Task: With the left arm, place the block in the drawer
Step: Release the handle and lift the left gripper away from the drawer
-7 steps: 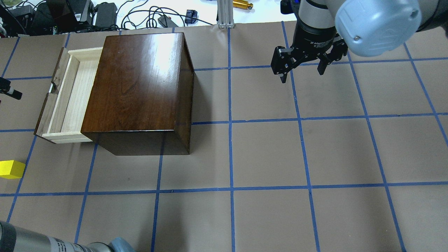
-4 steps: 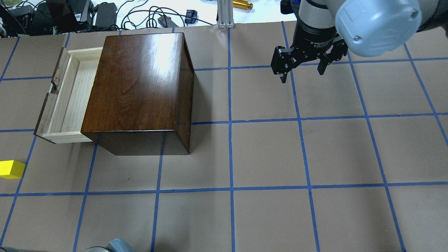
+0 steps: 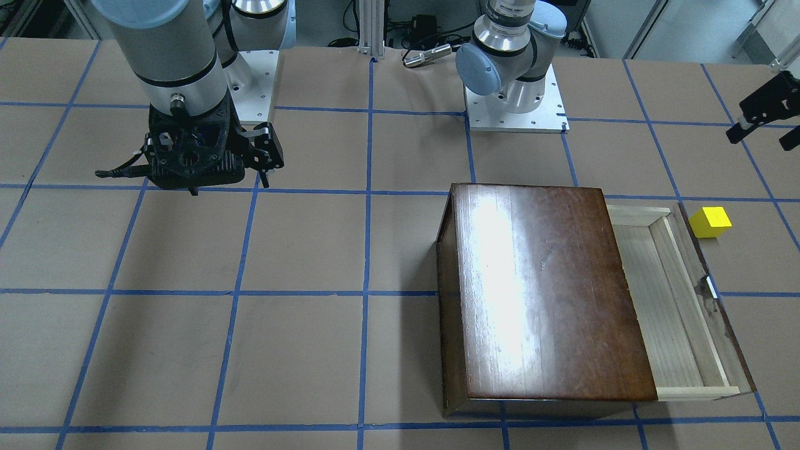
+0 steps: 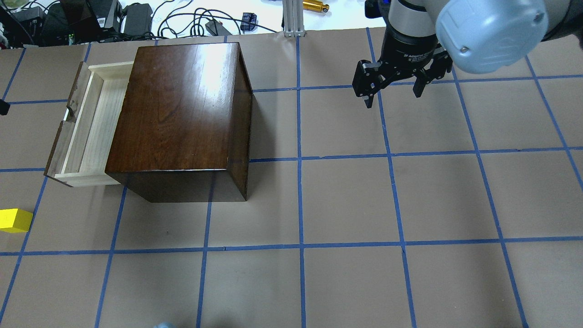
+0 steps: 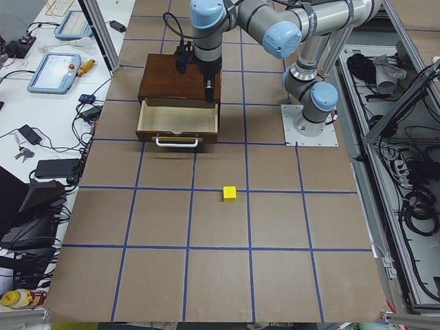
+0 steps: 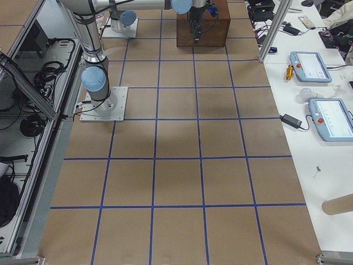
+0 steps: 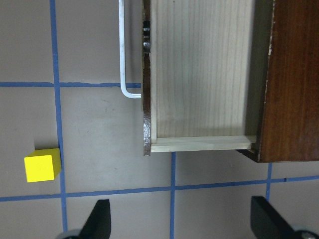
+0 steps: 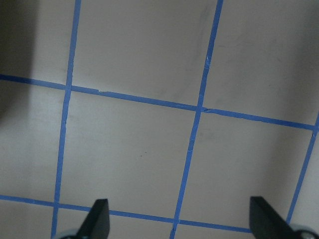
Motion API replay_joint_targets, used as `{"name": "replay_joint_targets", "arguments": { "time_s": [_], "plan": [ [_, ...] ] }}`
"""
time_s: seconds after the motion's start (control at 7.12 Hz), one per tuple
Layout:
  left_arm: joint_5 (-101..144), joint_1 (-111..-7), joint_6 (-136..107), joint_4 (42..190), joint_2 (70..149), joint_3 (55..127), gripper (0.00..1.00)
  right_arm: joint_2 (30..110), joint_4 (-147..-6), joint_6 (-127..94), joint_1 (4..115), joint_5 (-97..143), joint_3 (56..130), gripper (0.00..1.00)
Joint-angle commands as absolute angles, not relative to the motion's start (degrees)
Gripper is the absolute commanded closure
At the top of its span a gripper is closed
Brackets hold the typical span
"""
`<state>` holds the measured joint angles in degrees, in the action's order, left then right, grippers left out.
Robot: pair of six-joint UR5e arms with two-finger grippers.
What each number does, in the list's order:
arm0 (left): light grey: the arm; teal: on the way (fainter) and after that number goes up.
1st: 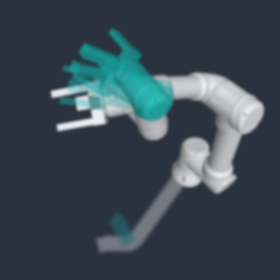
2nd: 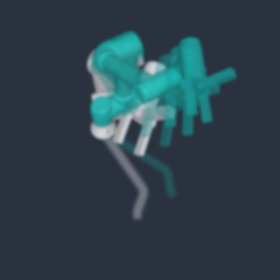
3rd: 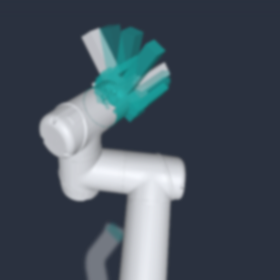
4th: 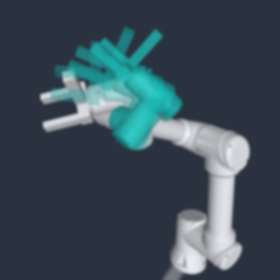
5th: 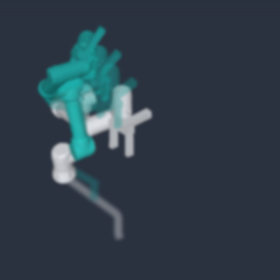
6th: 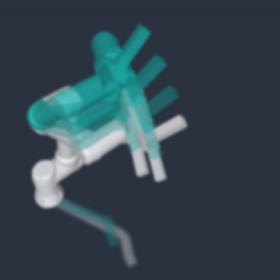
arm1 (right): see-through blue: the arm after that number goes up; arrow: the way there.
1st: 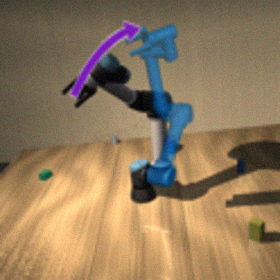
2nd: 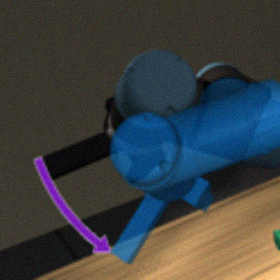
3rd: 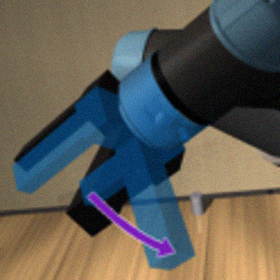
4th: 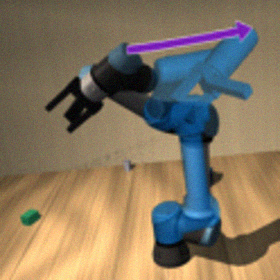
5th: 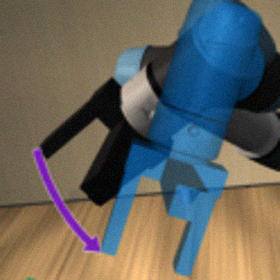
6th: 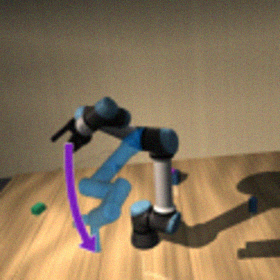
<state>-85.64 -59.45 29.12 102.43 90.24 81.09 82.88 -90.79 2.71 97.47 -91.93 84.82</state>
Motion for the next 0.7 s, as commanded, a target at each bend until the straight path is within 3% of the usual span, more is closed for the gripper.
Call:
{"name": "replay_joint_targets", "arguments": {
  "time_s": [0.0, 0.28, 0.56],
  "plan": [
    [-88.58, -72.02, 12.65, 102.04, 89.82, 80.95, 0.00, 82.88, -90.79, 2.72, 97.47, -91.93, 84.81, 0.00],
    [-88.86, -83.18, 1.80, 98.02, 90.87, 81.65, 0.00, 82.88, -90.79, 2.64, 97.47, -91.93, 84.81, 0.00],
    [-91.91, -87.87, -1.05, 93.38, 90.79, 85.31, 0.00, 82.88, -90.79, 2.72, 97.47, -91.93, 84.81, 0.00]
  ]
}}
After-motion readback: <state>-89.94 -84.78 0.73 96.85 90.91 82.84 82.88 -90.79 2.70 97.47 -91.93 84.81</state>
